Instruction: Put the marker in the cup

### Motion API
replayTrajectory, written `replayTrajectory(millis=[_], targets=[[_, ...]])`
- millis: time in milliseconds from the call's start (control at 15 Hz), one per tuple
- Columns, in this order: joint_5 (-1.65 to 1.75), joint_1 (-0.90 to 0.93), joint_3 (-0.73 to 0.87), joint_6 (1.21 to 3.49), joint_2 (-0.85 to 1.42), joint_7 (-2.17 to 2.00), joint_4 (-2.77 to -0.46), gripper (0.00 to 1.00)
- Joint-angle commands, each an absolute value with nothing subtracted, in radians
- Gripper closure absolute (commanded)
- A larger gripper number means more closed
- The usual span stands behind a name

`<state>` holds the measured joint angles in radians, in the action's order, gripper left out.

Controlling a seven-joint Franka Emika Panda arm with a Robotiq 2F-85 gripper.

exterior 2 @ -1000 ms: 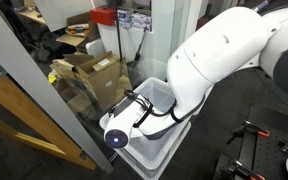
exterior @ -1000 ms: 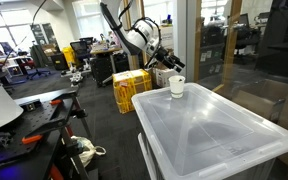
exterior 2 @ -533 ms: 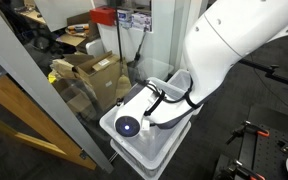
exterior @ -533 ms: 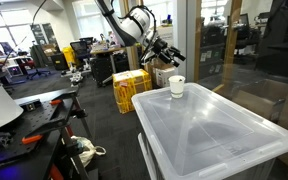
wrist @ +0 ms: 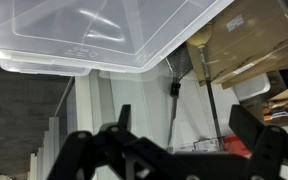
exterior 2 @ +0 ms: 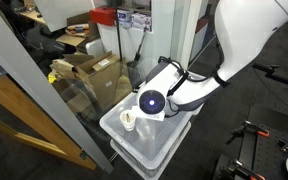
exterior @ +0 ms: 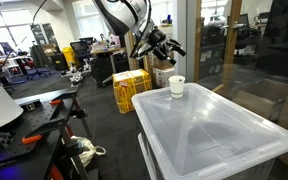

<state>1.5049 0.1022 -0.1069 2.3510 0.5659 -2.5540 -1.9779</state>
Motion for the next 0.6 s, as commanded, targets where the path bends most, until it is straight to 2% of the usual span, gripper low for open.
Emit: replayTrajectory(millis=[0,533], targets=[[1.517,0.049,-0.095,2.462,0.456,-2.564,-2.096,0.0],[1.558,-0.069,-0.064,2.774,0.391,-2.341,-2.173,0.0]])
